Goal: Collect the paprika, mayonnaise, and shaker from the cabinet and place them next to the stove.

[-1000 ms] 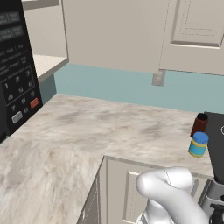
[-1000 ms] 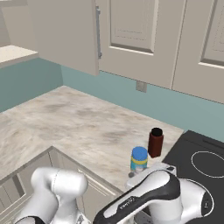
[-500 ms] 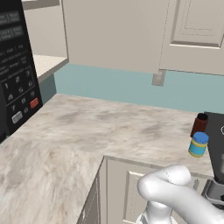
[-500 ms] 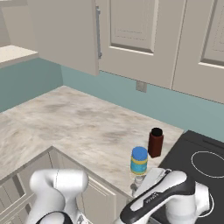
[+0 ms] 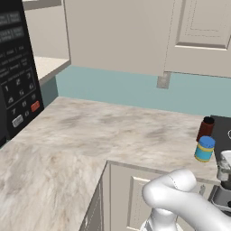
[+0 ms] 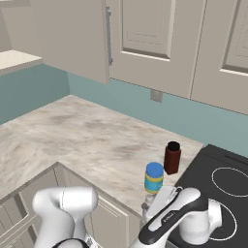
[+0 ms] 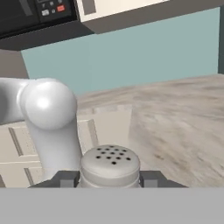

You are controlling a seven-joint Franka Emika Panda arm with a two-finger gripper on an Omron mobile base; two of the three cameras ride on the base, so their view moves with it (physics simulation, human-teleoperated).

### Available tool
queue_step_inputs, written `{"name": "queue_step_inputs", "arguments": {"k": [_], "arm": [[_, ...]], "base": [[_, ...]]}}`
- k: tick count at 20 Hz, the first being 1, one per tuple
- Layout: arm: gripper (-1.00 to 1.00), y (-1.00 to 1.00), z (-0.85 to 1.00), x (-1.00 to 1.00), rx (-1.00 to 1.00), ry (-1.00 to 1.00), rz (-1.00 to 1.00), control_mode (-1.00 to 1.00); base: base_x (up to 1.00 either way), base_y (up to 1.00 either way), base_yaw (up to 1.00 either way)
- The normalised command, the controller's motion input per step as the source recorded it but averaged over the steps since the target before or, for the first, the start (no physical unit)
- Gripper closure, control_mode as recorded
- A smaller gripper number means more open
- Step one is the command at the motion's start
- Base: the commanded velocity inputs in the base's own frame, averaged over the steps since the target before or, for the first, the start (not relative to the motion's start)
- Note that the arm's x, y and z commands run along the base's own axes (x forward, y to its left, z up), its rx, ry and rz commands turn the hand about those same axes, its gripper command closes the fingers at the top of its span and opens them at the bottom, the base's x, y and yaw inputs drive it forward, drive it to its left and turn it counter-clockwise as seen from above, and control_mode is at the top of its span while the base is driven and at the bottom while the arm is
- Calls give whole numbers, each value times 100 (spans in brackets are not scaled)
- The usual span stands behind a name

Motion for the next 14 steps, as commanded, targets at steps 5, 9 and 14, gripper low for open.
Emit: {"name": "queue_step_inputs", "arguments": {"k": [5,9,14], "arm": [[100,4,-35,33,7,-3,-8,-100],[100,-8,-22,38,10,-2,-14,-100],[100,-6,-24,38,5,-2,-17,-100]], "base": [[0,0,0],[0,0,0],[0,0,0]]}}
